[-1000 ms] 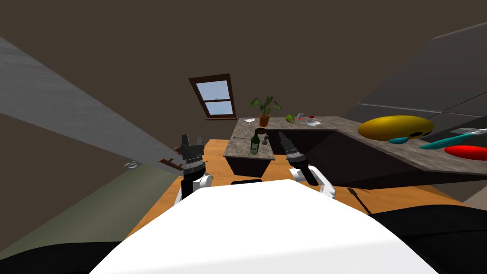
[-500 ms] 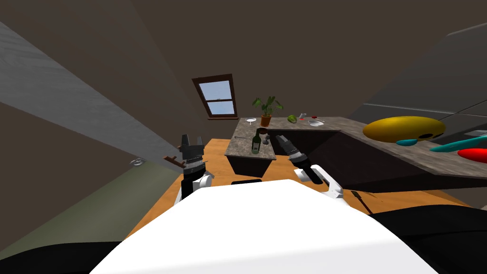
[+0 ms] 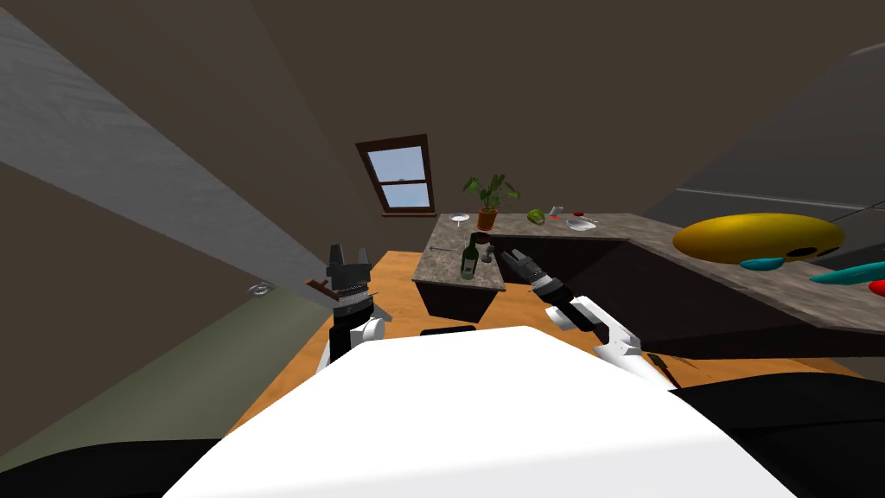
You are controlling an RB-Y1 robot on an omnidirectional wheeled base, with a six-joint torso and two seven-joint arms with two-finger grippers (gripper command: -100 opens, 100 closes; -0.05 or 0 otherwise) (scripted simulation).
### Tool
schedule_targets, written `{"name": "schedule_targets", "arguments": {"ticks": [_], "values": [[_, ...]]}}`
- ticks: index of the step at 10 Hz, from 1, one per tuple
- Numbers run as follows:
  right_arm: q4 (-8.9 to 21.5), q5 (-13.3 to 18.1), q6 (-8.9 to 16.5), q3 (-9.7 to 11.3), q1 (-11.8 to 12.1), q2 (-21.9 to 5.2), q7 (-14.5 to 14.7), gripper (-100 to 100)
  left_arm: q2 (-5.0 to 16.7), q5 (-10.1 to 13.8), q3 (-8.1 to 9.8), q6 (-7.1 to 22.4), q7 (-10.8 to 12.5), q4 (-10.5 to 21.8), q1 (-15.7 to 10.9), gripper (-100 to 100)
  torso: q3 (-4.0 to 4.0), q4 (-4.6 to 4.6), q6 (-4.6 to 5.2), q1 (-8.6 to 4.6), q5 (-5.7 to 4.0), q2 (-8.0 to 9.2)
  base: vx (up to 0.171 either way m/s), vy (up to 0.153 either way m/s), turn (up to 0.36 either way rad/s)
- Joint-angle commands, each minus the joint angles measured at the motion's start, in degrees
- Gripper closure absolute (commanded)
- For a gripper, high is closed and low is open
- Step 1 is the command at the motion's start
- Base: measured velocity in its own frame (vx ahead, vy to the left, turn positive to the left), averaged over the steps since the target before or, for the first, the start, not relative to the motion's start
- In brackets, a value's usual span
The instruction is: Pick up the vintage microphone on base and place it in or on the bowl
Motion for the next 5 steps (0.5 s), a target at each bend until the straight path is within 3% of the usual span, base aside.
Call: {"name": "schedule_targets", "arguments": {"ticks": [1,4,5], "values": [[1.0,0.9,0.3,0.0,-0.1,-2.0,0.5,-100,0.0,0.0,0.0,0.0,0.0,0.0,0.0,0,0.0,0.0,0.0,0.0,0.0,0.0,-0.006,0.024,0.039],[5.1,4.3,1.0,-0.2,-0.1,-7.2,2.3,-100,0.0,0.0,0.0,0.0,0.0,0.0,0.0,0,-0.01,0.0,0.02,0.0,0.0,-0.01,-0.006,0.032,0.067],[5.1,4.3,1.0,-0.2,-0.1,-7.9,2.3,-100,0.0,0.0,0.0,0.0,0.0,0.0,0.0,0,-0.01,0.0,0.0,0.05,0.01,-0.02,0.0,0.034,0.043]]}}
